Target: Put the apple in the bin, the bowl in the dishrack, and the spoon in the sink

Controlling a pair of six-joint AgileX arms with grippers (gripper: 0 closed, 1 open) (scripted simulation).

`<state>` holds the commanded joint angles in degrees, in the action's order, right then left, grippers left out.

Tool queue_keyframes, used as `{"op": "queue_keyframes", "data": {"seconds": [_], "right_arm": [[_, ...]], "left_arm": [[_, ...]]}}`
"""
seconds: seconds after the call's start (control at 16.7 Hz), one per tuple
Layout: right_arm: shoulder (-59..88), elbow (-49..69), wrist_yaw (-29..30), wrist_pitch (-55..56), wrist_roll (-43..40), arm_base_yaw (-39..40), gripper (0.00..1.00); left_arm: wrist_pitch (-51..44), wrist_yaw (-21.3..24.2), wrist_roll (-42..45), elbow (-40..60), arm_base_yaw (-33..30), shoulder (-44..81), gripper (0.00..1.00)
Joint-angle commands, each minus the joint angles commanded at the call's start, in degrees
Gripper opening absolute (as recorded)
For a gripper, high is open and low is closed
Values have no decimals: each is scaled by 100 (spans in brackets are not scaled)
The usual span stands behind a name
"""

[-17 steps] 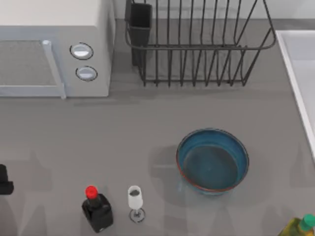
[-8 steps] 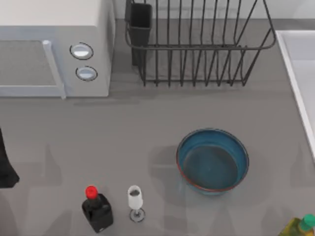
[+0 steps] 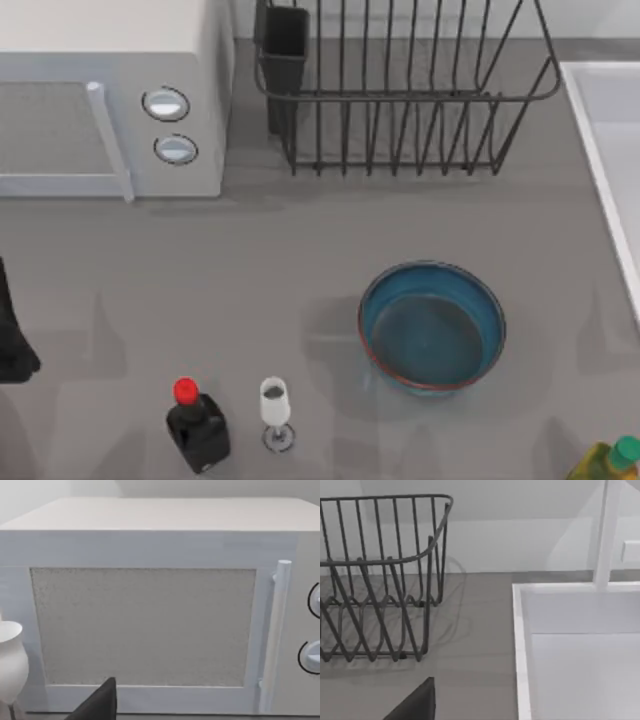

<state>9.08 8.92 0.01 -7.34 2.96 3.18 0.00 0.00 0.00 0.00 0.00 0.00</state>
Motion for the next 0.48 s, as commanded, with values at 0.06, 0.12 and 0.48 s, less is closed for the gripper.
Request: {"op": "queue_keyframes", "data": {"seconds": [0.06,0.12,0.48], "right_arm": [[366,335,-3,-268,110,117,100],[794,706,-7,-567,233,247,100],[4252,3267,-50,-2756,1159,1138,100]], "left_arm": [[0,0,0,0,0,0,100],[0,0,0,0,0,0,100],[0,0,0,0,0,0,100]]}}
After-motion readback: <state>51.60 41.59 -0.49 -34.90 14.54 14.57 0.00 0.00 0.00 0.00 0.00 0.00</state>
